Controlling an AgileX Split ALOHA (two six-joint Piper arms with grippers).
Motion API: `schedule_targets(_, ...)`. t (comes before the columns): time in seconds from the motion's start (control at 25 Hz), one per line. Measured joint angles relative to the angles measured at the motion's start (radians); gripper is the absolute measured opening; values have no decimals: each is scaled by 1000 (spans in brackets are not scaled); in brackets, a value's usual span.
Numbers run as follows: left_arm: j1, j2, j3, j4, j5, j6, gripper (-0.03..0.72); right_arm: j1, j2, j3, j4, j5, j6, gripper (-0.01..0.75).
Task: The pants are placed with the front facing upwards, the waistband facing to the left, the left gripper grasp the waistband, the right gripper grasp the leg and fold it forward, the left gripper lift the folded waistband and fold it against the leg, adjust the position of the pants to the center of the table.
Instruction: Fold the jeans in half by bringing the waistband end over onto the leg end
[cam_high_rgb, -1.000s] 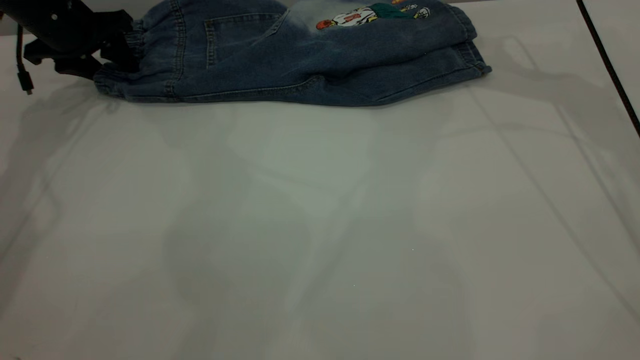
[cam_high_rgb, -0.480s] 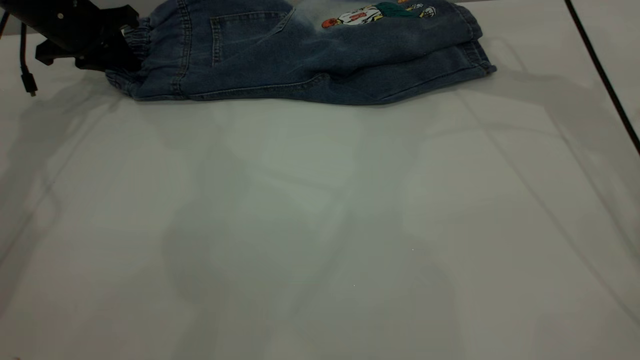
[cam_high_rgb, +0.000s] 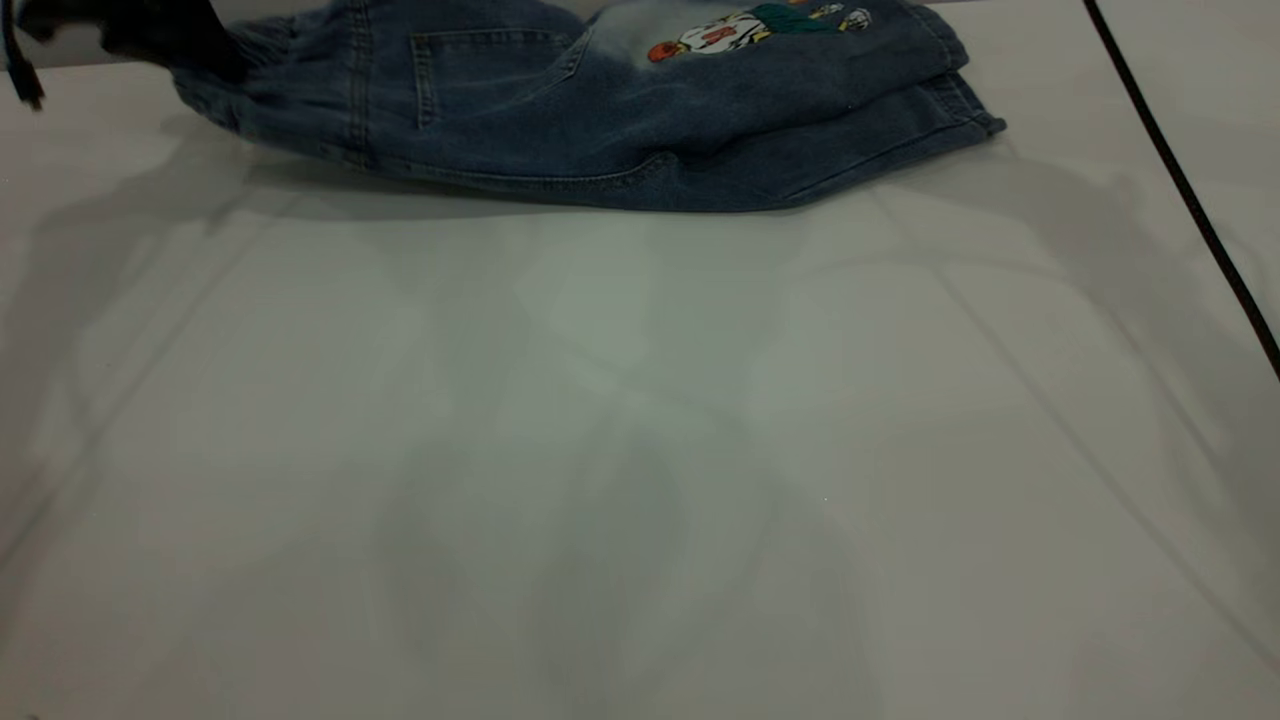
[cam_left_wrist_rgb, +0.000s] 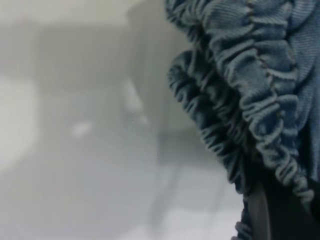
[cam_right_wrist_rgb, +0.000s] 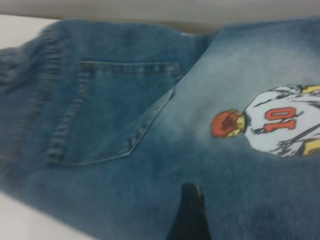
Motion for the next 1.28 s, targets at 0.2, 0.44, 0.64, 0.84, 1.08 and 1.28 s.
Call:
schedule_targets(0.2,1,-77,-2,72,126,-9,47,40,57,-2,28,-44,0,515)
schedule_targets(0.44,1,-127,-3,123,250,-11,47,70,137,-21,42,-49,0,515)
schedule_targets(0.64,1,-165,-13,155,266,-13,47,82,168,-21,39,-34,0,515)
schedule_targets(0.84,1,-172,-67,106,261,-12,46,118,182,-19,38,4,-1,515)
schedule_targets(1.08,-39,-171,-85,22,211,26,46,201,182,-19,37,44,0,515)
schedule_targets(1.28,-110,-163,-86,22,173,42,46,245,177,-19,35,87,0,515)
